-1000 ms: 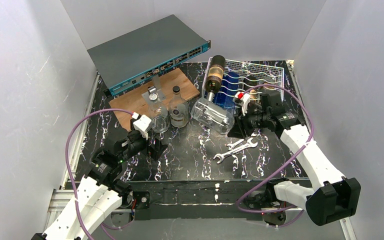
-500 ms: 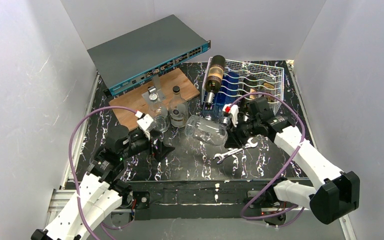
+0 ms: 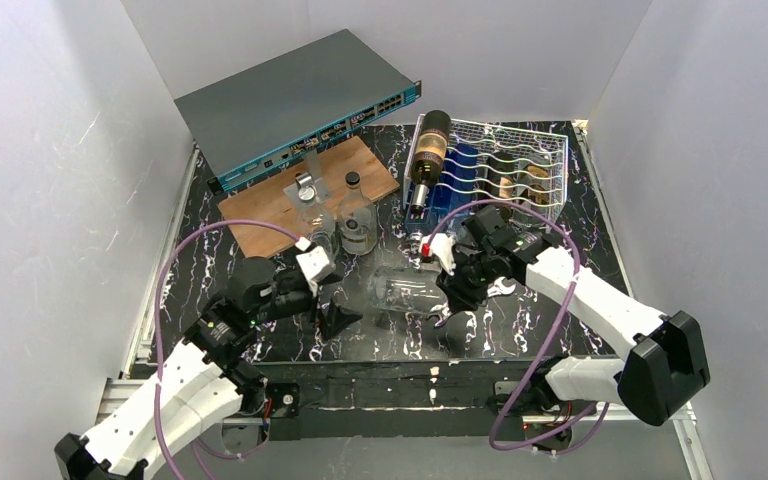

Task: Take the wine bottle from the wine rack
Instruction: Place the wine bottle at the center of the board.

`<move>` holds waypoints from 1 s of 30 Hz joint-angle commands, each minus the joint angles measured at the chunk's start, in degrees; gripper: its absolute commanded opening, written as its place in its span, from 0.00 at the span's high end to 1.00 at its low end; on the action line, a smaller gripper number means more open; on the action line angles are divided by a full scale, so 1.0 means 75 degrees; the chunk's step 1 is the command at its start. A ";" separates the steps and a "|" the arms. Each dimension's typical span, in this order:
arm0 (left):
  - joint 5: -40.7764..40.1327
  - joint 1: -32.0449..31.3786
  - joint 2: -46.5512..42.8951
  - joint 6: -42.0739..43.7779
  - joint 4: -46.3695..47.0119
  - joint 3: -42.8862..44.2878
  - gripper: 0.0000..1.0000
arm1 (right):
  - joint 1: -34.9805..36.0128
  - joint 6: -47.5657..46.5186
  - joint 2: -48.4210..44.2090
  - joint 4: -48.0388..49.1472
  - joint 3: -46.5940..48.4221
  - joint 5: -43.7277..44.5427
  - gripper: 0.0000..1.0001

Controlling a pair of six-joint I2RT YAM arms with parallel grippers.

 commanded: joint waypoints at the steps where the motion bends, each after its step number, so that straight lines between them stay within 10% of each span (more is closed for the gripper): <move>1: -0.0950 -0.1018 0.0372 0.0598 0.0240 0.0008 0.00 | 0.0120 -0.0588 0.0014 0.0477 0.0919 -0.0114 0.99; 13: -0.3089 -0.3019 0.1484 0.1920 0.1536 -0.0262 0.01 | 0.0322 -0.2334 0.0893 -0.1527 0.2186 0.0391 0.99; 30: -0.3195 -0.3082 0.1606 0.0440 0.3184 -0.1270 0.01 | 0.1244 -0.3850 0.1208 -0.2505 0.3064 0.1973 0.99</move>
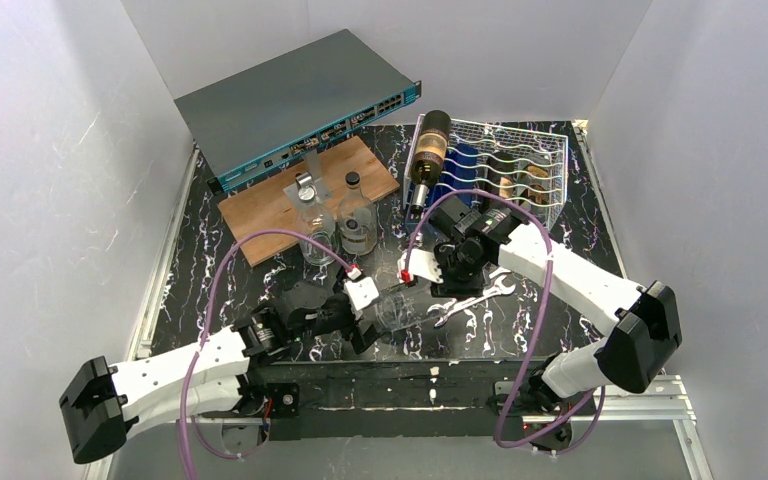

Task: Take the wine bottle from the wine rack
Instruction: Place the wine bottle at the center of the board.

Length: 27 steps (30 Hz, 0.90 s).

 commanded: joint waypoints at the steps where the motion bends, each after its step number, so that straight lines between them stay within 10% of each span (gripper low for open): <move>1: -0.0229 -0.0034 -0.0378 -0.0539 0.0400 -0.0227 0.01 | 0.0044 -0.1006 -0.0295 0.0007 0.0873 -0.0095 0.99; 16: -0.0359 -0.0037 -0.0949 -0.0879 0.0384 -0.0531 0.01 | -0.0123 -0.1391 -0.1015 -0.0908 0.1119 0.0865 0.99; 27: -0.0314 -0.0034 -0.1131 -0.0960 0.0372 -0.0528 0.01 | -0.2314 -0.2481 -0.2029 -0.1514 0.0988 0.1390 0.99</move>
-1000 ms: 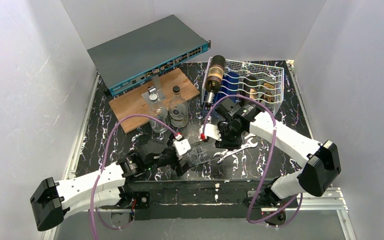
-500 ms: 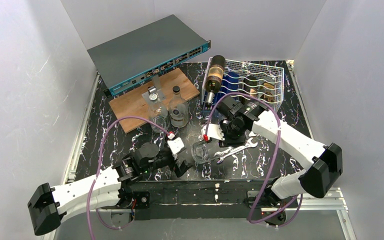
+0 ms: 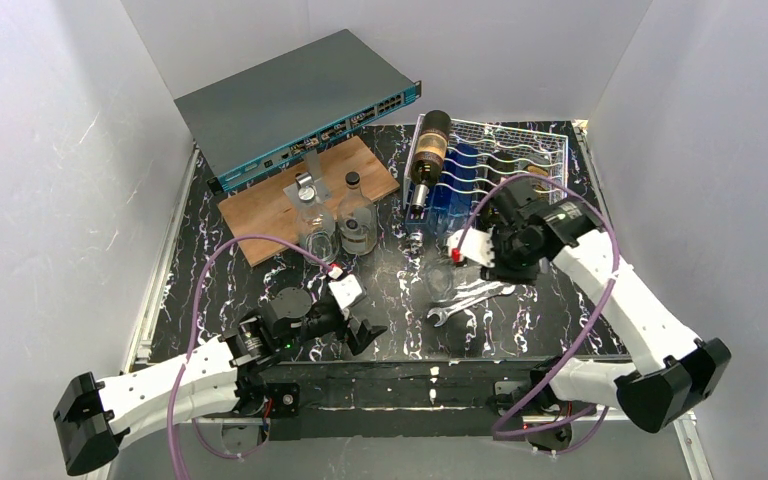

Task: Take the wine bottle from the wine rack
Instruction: Place the wine bottle at the center of the board.

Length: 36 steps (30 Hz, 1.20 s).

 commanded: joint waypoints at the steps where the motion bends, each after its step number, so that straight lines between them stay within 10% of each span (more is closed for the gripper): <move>1: -0.0052 -0.0034 -0.0079 -0.0059 0.0079 0.0006 0.01 | -0.1147 -0.1976 -0.0644 -0.0104 0.0493 0.0381 0.99; 13: 0.0008 -0.0034 -0.0410 -0.0028 -0.0055 0.0089 0.01 | -0.4361 -0.4208 -0.0407 -0.0798 0.0570 0.0419 0.99; 36: 0.0084 -0.0035 -0.0978 0.0134 -0.0273 0.0106 0.01 | -0.7040 -0.5825 0.0025 -0.0805 0.0707 0.1756 0.99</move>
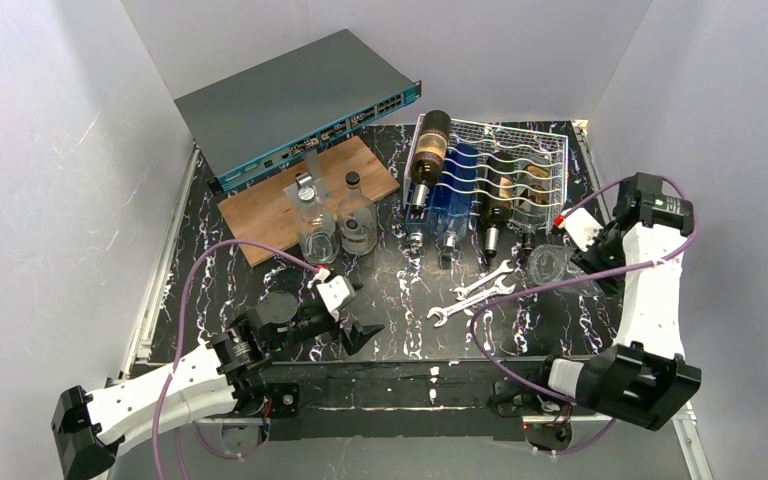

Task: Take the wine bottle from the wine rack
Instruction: Place the wine bottle at the center of the board.

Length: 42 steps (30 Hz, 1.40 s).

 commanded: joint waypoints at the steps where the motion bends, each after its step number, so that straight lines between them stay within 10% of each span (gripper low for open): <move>1: 0.0028 -0.0034 -0.0197 0.0109 -0.0093 0.0117 0.01 | -0.0675 -0.4719 0.0365 0.0000 0.0807 0.1001 0.99; 32: 0.0237 -0.0034 -0.0442 0.0061 -0.0140 0.0236 0.01 | 0.0928 -0.3903 0.4811 -0.0012 0.3577 0.5299 0.98; 42: 0.0257 -0.0034 -0.0499 0.0067 -0.0186 0.0247 0.01 | 0.1270 -0.3180 0.5091 0.0000 0.3696 0.5227 0.79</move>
